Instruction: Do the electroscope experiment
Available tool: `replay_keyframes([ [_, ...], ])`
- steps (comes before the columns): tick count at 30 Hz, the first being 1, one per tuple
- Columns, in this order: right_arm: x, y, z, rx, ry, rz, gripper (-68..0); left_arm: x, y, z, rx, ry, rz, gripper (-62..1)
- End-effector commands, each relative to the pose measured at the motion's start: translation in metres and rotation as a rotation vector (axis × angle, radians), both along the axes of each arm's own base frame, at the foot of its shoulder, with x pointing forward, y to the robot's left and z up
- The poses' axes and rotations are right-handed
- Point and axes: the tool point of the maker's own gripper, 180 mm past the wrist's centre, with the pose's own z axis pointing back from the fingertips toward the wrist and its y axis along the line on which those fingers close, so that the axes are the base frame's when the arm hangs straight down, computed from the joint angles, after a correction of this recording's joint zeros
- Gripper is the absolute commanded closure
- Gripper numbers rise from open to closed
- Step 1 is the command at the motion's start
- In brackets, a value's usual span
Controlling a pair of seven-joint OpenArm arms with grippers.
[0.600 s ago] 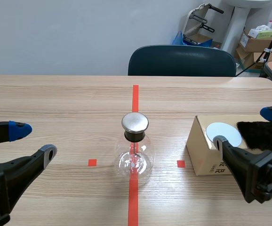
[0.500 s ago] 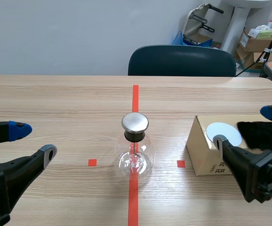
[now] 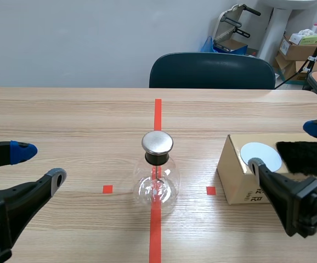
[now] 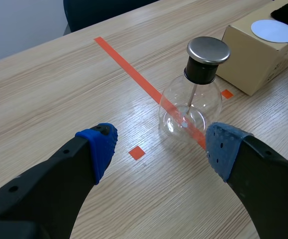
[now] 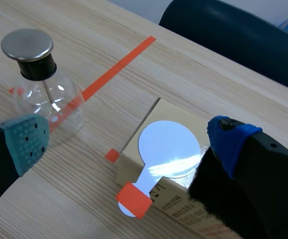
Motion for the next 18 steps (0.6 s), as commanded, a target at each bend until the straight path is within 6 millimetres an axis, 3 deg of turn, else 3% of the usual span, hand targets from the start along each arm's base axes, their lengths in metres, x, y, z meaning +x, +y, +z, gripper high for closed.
replay_keyframes([
  [1,-0.003,0.008,0.01,-0.039,-0.052,0.042,-67.9,0.002,-0.003,0.01,-0.015,-0.032,-0.001,-40.3],
  [6,-0.044,0.036,0.003,-0.238,-0.131,0.26,-67.9,0.003,-0.002,0.01,-0.013,-0.033,0.007,-40.3],
  [9,-0.068,0.04,-0.011,-0.402,-0.179,0.341,-67.9,0.003,-0.002,0.01,-0.012,-0.034,0.006,-40.3],
  [14,-0.076,0.026,-0.031,-0.743,-0.313,0.295,-67.9,0.0,-0.006,0.01,-0.014,-0.029,-0.027,-40.3],
  [18,-0.077,0.019,-0.038,-0.92,-0.437,0.225,-67.9,-0.011,-0.021,0.009,-0.024,-0.015,-0.127,-41.7],
])
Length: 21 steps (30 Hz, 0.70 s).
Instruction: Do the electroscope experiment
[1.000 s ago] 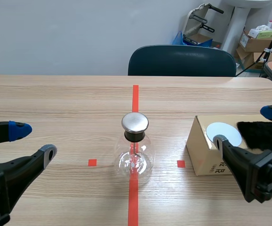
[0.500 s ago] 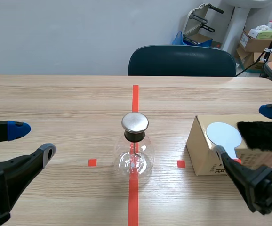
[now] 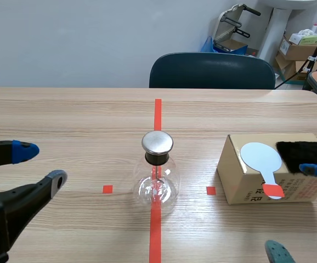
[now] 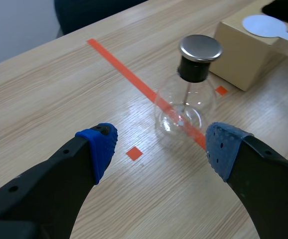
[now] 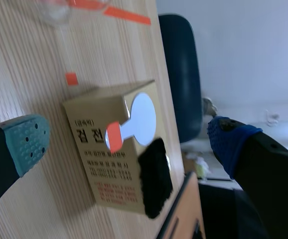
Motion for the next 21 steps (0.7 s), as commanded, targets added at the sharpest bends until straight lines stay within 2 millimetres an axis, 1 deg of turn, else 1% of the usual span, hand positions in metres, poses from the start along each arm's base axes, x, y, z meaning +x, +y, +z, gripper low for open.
replay_keyframes([
  [1,0.007,-0.006,-0.003,-0.036,-0.051,-0.036,-67.9,-0.007,-0.016,0.01,-0.043,-0.016,-0.068,-43.5],
  [3,0.01,-0.014,-0.01,-0.096,-0.109,-0.08,-67.9,-0.016,-0.026,0.01,-0.06,-0.012,-0.127,-46.6],
  [4,0.012,-0.017,-0.015,-0.123,-0.134,-0.102,-67.9,-0.021,-0.031,0.01,-0.069,-0.006,-0.157,-47.0],
  [7,0.018,-0.025,-0.023,-0.166,-0.2,-0.15,-67.9,-0.036,-0.044,0.008,-0.091,0.018,-0.238,-47.0],
  [11,0.031,-0.035,-0.028,-0.198,-0.27,-0.203,-67.9,-0.055,-0.056,0.009,-0.128,0.04,-0.324,-47.0],
  [14,0.043,-0.039,-0.028,-0.203,-0.314,-0.226,-67.9,-0.06,-0.059,0.009,-0.126,0.045,-0.365,-47.0],
  [16,0.051,-0.04,-0.031,-0.207,-0.322,-0.233,-67.9,-0.063,-0.058,0.007,-0.108,0.05,-0.392,-47.0],
  [21,0.066,-0.034,-0.04,-0.199,-0.331,-0.221,-67.9,-0.065,-0.054,0.015,-0.127,0.047,-0.436,-47.0],
])
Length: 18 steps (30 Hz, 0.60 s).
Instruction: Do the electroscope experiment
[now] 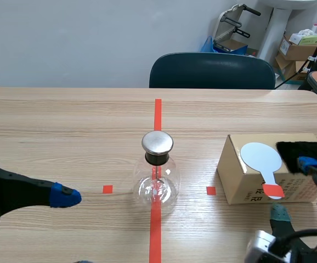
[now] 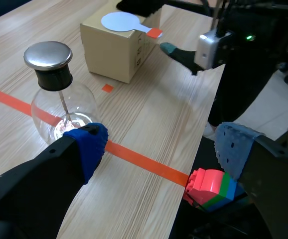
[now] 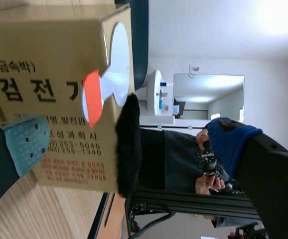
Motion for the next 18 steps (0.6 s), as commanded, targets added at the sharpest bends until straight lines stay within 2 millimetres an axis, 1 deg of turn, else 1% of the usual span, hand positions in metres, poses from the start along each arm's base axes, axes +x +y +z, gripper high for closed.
replay_keyframes([
  [1,0.005,0.0,0.005,-0.005,-0.027,0.006,-67.9,0.003,-0.004,0.012,-0.043,-0.009,0.003,-47.0],
  [5,0.012,-0.002,-0.002,0.003,-0.02,-0.034,-67.9,0.001,-0.003,0.01,-0.031,-0.004,-0.005,-47.0],
  [9,0.019,0.002,-0.003,0.013,-0.027,-0.049,-67.9,-0.004,-0.003,0.001,0.009,0.03,-0.023,-47.0],
  [12,0.019,0.007,-0.003,0.019,-0.027,-0.037,-67.9,-0.007,-0.003,-0.002,0.021,0.043,-0.029,-47.0],
  [18,0.018,0.013,-0.004,0.017,-0.025,-0.02,-67.9,-0.005,-0.003,0.001,-0.006,0.067,-0.015,-47.0],
])
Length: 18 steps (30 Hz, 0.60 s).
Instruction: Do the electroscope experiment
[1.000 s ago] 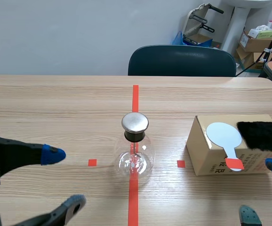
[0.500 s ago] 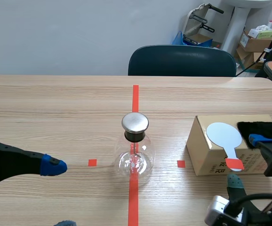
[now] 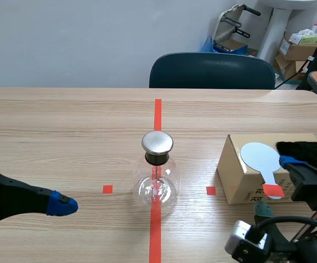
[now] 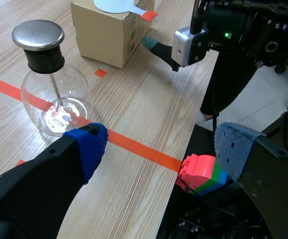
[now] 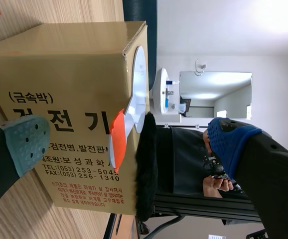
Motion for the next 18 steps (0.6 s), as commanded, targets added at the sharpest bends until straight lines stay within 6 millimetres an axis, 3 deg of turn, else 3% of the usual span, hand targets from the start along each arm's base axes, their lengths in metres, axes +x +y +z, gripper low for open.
replay_keyframes([
  [1,0.0034,-0.0004,0.0093,-0.008,-0.037,0.008,-67.9,-0.0025,-0.008,0.0108,-0.058,0.011,-0.001,-47.0],
  [9,0.0032,0.0005,0.0093,-0.014,-0.038,0.014,-66.7,-0.0004,-0.0095,0.0186,-0.104,0.004,0.01,-47.0],
  [12,0.0032,0.0009,0.0093,-0.017,-0.038,0.017,-54.7,-0.0004,-0.0096,0.0186,-0.105,0.005,0.011,-47.0],
  [18,0.0031,0.001,0.0093,-0.019,-0.038,0.018,-21.4,0.0001,-0.0098,0.0201,-0.113,0.001,0.013,-47.0],
])
